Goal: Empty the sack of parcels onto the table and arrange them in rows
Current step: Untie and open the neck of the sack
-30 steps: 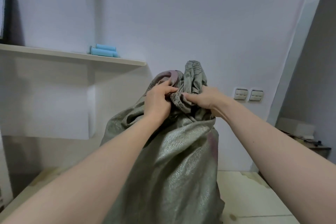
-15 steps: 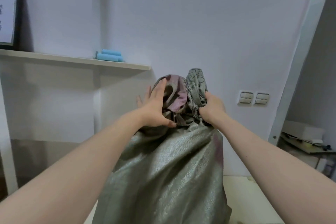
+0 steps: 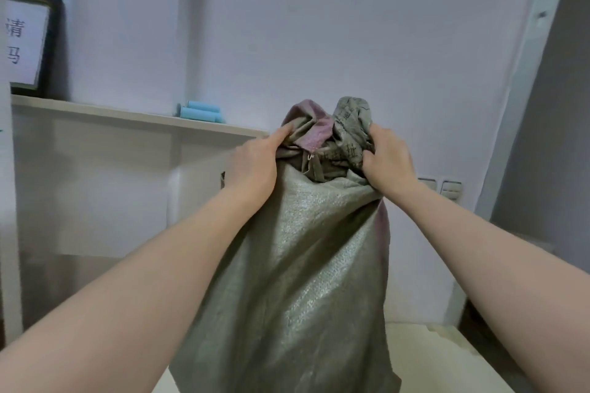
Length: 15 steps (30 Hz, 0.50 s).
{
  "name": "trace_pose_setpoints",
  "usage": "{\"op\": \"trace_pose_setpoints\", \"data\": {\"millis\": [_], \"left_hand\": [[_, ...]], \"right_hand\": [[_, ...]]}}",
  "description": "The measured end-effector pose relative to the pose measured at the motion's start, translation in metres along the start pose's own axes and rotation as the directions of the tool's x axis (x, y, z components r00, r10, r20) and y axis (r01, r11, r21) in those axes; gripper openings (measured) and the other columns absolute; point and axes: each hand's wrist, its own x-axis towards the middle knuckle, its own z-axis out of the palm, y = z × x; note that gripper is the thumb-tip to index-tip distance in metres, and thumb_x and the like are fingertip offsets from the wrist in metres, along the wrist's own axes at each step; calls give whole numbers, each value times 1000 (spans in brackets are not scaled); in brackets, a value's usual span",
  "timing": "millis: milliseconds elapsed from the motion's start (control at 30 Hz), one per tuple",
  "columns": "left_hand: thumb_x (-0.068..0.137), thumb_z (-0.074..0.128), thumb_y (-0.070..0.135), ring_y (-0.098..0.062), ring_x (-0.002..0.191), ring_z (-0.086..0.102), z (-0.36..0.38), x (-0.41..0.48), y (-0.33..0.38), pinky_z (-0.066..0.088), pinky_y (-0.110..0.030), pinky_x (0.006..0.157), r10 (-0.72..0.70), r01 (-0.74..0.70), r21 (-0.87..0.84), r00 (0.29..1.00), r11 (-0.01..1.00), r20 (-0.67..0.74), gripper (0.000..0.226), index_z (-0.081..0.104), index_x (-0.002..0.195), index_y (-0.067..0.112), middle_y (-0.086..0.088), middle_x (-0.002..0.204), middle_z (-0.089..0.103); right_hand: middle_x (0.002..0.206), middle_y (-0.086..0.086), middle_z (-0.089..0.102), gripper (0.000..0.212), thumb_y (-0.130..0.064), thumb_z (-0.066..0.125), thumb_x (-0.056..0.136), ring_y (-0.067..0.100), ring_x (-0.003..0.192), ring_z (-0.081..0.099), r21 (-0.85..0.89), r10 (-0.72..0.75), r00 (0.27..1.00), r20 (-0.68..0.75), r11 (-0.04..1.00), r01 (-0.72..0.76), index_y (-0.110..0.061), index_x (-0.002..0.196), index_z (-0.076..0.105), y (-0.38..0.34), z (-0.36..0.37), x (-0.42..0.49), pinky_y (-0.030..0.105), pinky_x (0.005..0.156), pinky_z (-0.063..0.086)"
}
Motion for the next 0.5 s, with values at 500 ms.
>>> {"op": "trace_pose_setpoints", "data": {"millis": [500], "left_hand": [[54,80,69,-34,142,24,32,-12,38,31,-51,113,-449,693,-648,711,316,541,110,18,144,56,-11,161,4]], "right_hand": [[142,11,47,64,3,48,80,30,131,44,47,-135,974,181,991,128,-30,135,59,-5,21,-46,35,108,37]]}}
